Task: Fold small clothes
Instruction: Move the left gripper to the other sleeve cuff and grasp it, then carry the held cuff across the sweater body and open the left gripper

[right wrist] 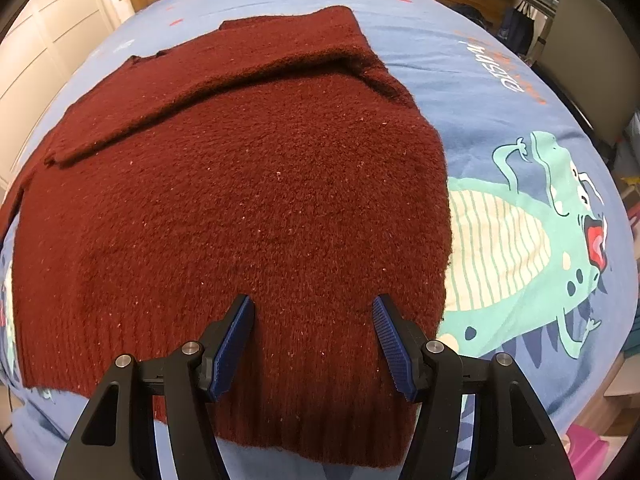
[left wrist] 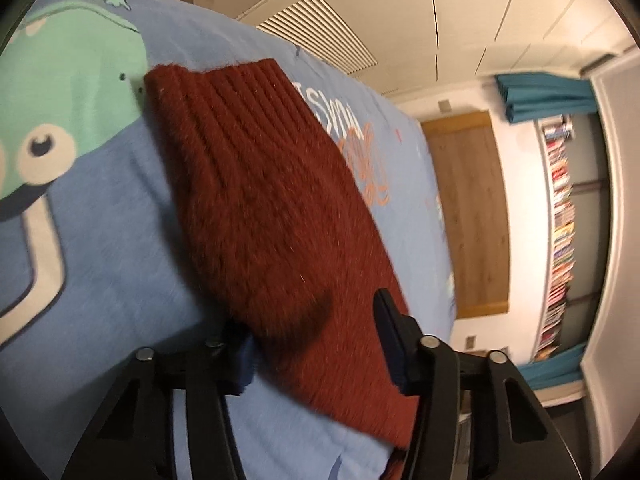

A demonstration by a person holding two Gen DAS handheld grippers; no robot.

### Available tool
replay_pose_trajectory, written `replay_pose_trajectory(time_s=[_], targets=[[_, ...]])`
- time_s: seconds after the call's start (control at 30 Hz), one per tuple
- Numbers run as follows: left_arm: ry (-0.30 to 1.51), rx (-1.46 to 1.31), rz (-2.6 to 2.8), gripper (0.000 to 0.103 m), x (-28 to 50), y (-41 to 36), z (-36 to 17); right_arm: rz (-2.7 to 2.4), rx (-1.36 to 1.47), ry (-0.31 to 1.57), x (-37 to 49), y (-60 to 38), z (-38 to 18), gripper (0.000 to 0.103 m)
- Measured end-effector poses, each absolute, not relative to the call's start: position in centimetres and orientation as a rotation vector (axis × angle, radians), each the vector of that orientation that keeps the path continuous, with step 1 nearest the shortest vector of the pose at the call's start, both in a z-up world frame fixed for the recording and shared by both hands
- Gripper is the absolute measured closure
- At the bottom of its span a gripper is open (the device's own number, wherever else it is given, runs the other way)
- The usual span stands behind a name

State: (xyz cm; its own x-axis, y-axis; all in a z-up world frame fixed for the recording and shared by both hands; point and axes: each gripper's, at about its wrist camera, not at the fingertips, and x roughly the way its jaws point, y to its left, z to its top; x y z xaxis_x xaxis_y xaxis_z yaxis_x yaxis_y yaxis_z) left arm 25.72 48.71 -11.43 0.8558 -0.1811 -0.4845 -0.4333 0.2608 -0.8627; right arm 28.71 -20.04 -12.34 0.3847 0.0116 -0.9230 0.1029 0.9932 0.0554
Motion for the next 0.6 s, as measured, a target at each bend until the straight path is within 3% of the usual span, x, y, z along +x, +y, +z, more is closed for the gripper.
replay_pose_trajectory(time_s=[0.27, 0.6], targets=[[0.5, -1.43, 0.208, 0.087, 27.4, 51.5, -12.8, -0.055, 0.123, 1.176, 29.2, -20.4, -12.6, 0.038], [0.536, -1.402, 0.249, 0.091, 28.7, 50.8, -11.6, -0.039, 0.149, 1.166, 29.2, -20.8, -12.9, 0.037]])
